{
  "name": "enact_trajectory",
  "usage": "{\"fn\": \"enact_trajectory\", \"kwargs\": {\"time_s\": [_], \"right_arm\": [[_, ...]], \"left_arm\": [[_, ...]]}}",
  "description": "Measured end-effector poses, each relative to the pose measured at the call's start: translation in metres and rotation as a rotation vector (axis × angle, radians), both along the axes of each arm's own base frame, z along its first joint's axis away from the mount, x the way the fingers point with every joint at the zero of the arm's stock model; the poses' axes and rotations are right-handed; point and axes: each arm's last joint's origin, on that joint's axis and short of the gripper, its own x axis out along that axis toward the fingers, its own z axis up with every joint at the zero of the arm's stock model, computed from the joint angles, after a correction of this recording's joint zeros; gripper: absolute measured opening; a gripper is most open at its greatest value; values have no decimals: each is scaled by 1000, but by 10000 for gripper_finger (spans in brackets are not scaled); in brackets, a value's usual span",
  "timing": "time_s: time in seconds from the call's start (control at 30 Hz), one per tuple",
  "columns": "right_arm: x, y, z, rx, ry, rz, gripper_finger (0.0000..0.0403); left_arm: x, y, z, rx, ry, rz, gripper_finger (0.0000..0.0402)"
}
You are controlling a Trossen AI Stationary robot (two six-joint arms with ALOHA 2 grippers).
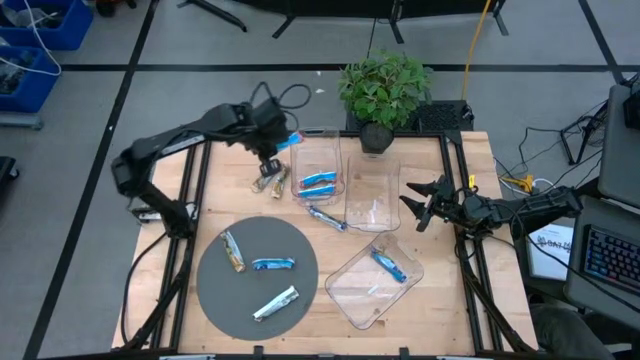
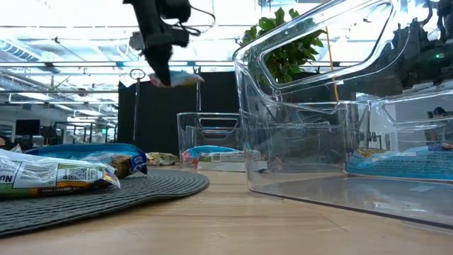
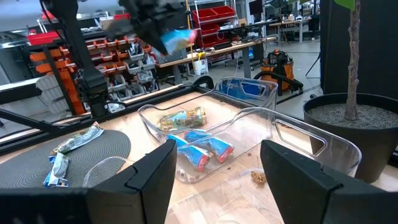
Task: Pick and place Granola Bars by type
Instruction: Put the red granola bar into the top transparent bin
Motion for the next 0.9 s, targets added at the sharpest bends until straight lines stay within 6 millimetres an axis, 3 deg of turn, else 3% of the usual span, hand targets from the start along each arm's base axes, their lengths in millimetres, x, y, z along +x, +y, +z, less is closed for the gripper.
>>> {"fn": "enact_trajectory", "kwargs": {"time_s": [0.37,0.67,0.9], "right_arm": [[0,0,0,0,-1,0,224],[0,0,0,0,0,1,224],[0,0,0,0,0,0,224]], "left_arm": [[52,52,-17,2,34,-102,9],[81,71,-45,-47,66,-176,9],[93,74,-71,-92,101,-207,9]]}}
